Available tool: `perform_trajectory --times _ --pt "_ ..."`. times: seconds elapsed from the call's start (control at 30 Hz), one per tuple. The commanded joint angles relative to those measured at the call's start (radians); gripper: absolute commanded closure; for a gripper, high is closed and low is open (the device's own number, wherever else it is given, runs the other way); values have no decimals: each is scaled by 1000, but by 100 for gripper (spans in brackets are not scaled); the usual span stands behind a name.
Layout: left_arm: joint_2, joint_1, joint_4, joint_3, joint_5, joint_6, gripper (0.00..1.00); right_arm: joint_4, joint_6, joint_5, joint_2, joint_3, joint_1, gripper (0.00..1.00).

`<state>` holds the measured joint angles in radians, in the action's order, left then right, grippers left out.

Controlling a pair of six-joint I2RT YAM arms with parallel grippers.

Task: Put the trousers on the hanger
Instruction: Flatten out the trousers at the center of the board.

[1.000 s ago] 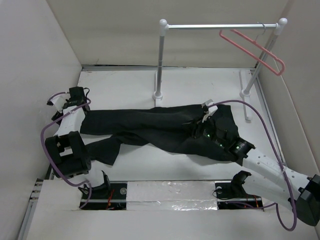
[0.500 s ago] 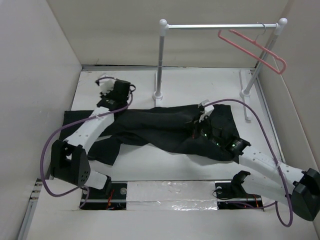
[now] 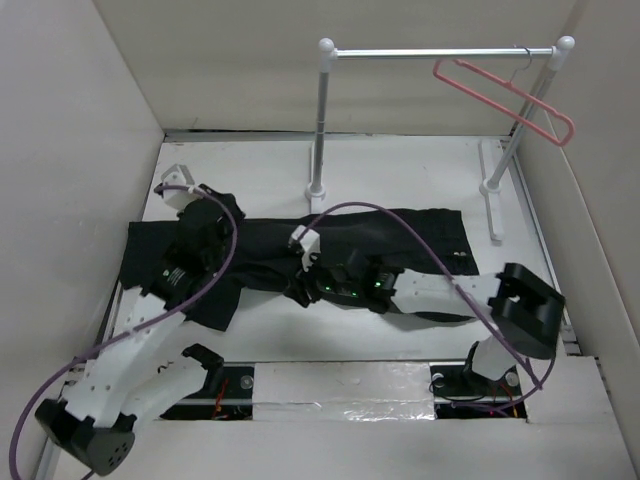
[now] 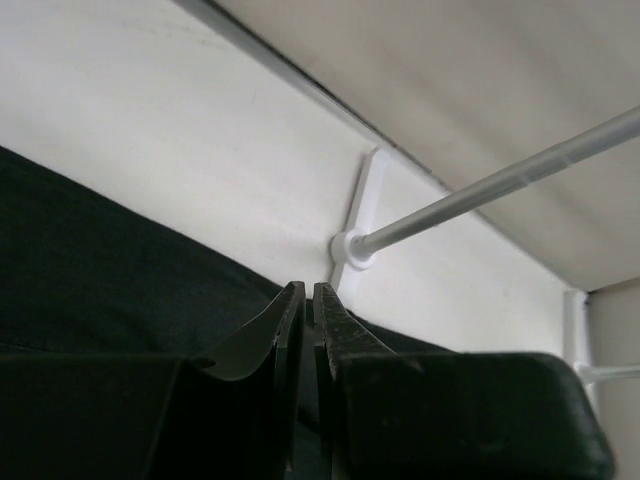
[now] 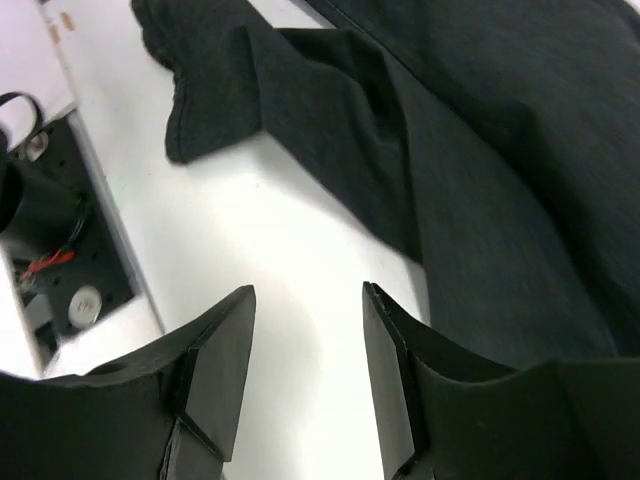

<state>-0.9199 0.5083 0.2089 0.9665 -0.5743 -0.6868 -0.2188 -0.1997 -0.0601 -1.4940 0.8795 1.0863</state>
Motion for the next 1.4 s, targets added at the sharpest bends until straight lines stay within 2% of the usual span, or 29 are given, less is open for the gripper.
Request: perform_trajectory --times 0.0,0.1,0.23,0.37,0.43,0.5,0.57,0.6,0.67,0.83,0.97,1.1,1.13,1.17,1.3,1.37 --pt "102 -4 9 -78 -9 23 93 -111 22 8 -160 160 36 46" --pt "165 -4 58 -110 -30 6 92 -102 54 -6 -256 271 37 38" --pt "230 -4 73 -143 -38 -37 91 -22 101 -120 -423 474 37 36" --pt "291 -4 49 -183 -41 -46 90 39 109 -164 -530 594 46 36" --pt "293 -4 44 -192 -39 -48 90 45 102 -171 -567 630 46 37" --pt "282 -4 52 -196 -36 -62 90 64 102 -168 -604 674 46 47" --pt "279 -4 53 -206 -32 -69 90 39 91 -165 -603 649 46 60" --pt "283 -4 53 -221 -30 -79 90 26 88 -167 -591 632 46 86" --pt "300 -4 35 -241 -29 -85 89 1 77 -172 -571 593 46 100" --pt "319 -4 29 -269 -32 -86 89 -100 30 -243 -465 358 90 100" --pt "311 -4 26 -267 -30 -83 89 -110 13 -222 -410 245 177 100" --pt "305 -4 20 -278 -21 -86 88 -114 -17 -219 -362 170 198 100" --pt "306 -4 15 -281 -21 -85 87 -119 -23 -216 -347 156 198 99" --pt "300 -4 14 -282 -19 -83 87 -122 -27 -213 -332 127 198 94" --pt "289 -4 21 -305 -16 -94 85 -79 -3 -198 -203 102 198 42" --pt "286 -4 9 -321 -15 -97 83 17 25 -127 -143 111 198 31"
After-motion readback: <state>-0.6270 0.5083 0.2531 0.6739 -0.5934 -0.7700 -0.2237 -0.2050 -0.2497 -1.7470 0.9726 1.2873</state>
